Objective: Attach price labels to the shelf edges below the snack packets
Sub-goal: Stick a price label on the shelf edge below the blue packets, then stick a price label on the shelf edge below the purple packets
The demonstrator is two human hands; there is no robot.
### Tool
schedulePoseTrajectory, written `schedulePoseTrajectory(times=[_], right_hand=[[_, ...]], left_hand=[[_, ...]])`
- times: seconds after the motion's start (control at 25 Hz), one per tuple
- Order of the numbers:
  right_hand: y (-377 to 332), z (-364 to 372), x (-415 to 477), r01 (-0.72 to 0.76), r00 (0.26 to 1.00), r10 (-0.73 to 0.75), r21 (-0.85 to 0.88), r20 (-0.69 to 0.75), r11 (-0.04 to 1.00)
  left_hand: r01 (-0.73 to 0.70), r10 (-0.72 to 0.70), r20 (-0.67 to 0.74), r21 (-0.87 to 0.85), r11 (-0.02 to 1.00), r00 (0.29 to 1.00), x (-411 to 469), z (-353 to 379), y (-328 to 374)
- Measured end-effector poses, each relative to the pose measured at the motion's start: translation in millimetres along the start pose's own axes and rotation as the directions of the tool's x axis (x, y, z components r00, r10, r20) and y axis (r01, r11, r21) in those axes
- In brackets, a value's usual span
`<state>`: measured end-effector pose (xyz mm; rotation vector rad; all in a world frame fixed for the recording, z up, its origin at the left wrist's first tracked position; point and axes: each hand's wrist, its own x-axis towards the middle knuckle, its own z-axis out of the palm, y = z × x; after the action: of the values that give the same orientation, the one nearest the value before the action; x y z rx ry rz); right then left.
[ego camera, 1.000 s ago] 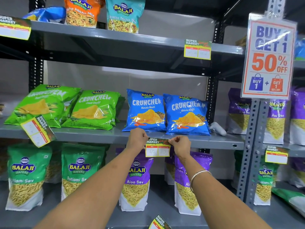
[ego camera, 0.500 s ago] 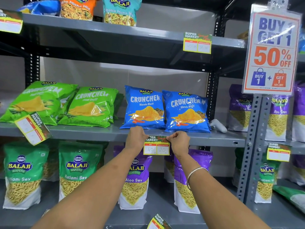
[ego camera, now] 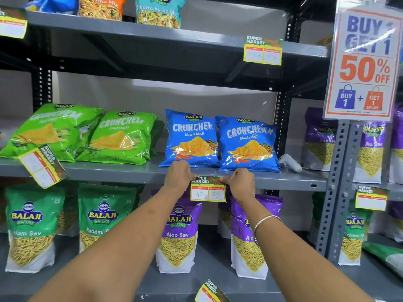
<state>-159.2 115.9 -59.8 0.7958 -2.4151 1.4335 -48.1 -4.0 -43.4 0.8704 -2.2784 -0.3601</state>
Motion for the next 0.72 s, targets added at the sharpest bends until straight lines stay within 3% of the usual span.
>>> schedulePoseTrajectory(times=[0.36,0.52,0.6,0.68,0.72], right_hand=[[-3.8,7.4,-10.5,0.042,0.999,-0.043,-0.09,-0.004,0.995],[17.0,12.3,-32.7,0.089,0.992,-0.086,0.029,-0.087,0.996],[56.6,26.6,-49.9,0.011,0.998,-0.009,0.034,-0.064,0.999],[109.6,43.0,-74.2,-0.172,0.983,0.175,-0.05,0.056,0.984],[138.2,52.2,-88.8,-0.286,0.946,0.295,-0.08,0.137,0.955]], left_hand=[[-0.033,0.035,-0.045,0.04,0.999,0.998,-13.5,9.4,0.6],[-0.036,0.005,-0.138,-0.222,0.974,0.99,-38.7,17.7,-14.6],[0.035,-0.1,-0.188,-0.324,0.946,0.977,-64.5,44.9,-40.7],[0.169,-0.197,-0.062,-0.312,0.935,0.978,-97.4,82.9,-73.5],[0.259,-0.25,0.069,-0.247,0.934,0.966,-116.2,101.6,-85.8]])
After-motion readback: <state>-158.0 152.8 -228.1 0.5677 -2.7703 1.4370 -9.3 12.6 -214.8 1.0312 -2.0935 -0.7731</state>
